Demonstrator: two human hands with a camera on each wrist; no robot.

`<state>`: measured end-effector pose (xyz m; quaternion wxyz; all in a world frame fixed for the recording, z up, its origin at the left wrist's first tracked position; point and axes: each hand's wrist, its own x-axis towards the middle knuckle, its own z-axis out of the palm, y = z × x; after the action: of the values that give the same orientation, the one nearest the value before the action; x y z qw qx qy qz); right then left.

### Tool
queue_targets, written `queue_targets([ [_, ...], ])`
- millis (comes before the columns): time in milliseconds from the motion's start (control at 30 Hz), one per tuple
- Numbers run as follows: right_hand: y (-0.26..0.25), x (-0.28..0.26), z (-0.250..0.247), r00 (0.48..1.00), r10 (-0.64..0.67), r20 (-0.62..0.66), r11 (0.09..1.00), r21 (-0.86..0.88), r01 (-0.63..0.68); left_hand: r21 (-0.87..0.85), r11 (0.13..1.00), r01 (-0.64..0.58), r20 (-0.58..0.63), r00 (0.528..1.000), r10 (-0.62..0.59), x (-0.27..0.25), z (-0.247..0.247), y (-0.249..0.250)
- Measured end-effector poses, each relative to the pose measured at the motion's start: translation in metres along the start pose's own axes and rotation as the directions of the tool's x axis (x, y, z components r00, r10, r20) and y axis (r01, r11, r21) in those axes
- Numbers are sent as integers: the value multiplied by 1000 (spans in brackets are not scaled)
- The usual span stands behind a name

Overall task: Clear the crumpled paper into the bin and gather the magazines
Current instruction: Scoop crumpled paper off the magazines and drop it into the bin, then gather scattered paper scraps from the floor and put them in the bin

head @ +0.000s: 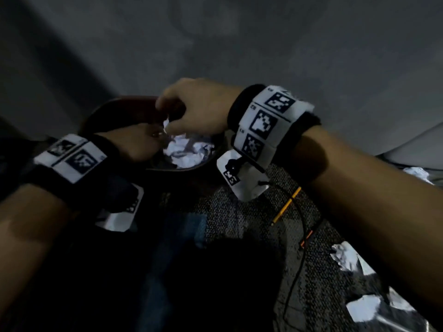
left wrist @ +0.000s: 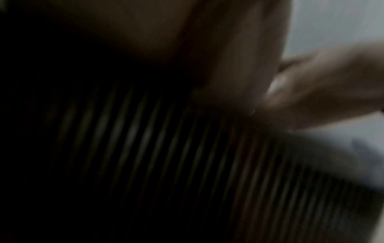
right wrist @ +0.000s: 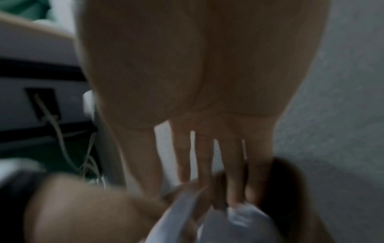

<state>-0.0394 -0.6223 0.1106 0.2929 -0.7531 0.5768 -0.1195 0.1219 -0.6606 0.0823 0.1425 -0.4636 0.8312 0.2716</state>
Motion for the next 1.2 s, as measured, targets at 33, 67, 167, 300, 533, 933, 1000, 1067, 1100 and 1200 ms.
queue_targets([
  [33, 0, -2, 0, 1000, -4, -5, 1000, -17, 4, 9, 1000, -5, -44, 999, 6, 0, -6, -3],
  [67, 0, -4, 1, 1000, -7, -12, 1000, -25, 7, 26, 1000, 3, -102, 995, 0, -4, -11, -7],
  [167, -5, -10, 15, 999, -32, 12, 989, -145, 33, 68, 997, 41, -322, 946, -17, -14, -19, -9],
  [300, -4, -11, 22, 999, -1, 41, 979, -203, 10, -24, 995, -98, -294, 952, 87, -15, -9, 11],
  [533, 64, -146, -25, 894, 133, -427, 927, 373, 40, -428, 721, -545, -643, 744, 180, -26, 25, 102],
  [933, 176, -440, 169, 468, 877, -110, 466, -43, -884, 117, 760, -639, 257, 759, 598, 2, 313, 276],
  [1000, 183, -451, 186, 464, 872, -157, 466, -20, -884, 300, 716, -630, 374, 769, 519, 1, 342, 281],
  [1067, 188, -447, 203, 490, 852, -182, 498, -6, -867, 340, 717, -609, 307, 792, 527, 0, 349, 280],
  [1100, 190, -444, 212, 501, 841, -203, 516, 26, -856, 296, 736, -608, 258, 793, 551, -2, 348, 280],
  [1200, 191, -446, 222, 497, 816, -294, 554, 157, -817, 150, 737, -659, 100, 752, 652, -21, 345, 278],
])
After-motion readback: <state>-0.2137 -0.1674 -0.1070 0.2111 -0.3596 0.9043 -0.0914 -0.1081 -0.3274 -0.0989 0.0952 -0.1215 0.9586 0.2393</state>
